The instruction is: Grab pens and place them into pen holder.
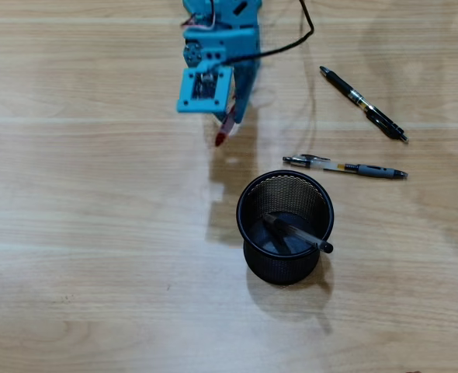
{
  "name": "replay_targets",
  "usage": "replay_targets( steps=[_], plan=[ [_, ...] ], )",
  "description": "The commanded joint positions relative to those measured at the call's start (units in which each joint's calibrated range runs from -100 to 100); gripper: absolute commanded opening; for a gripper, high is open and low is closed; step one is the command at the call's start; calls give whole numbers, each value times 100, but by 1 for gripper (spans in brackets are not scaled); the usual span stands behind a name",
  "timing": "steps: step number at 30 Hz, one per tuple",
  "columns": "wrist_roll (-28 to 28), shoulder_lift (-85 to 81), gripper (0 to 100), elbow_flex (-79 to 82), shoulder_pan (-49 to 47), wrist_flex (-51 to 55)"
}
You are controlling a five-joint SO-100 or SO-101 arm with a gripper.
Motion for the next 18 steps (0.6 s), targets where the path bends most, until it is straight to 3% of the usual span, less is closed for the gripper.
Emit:
replay_targets(
  steps=[1,13,15,18],
  plan=[
    [228,-666,2,-1157,79,3],
    [647,-759,2,-3601,15,-115],
    [652,-742,2,-3655,-3,-480],
    [789,-487,2,-3411,-140,-1874]
  ],
)
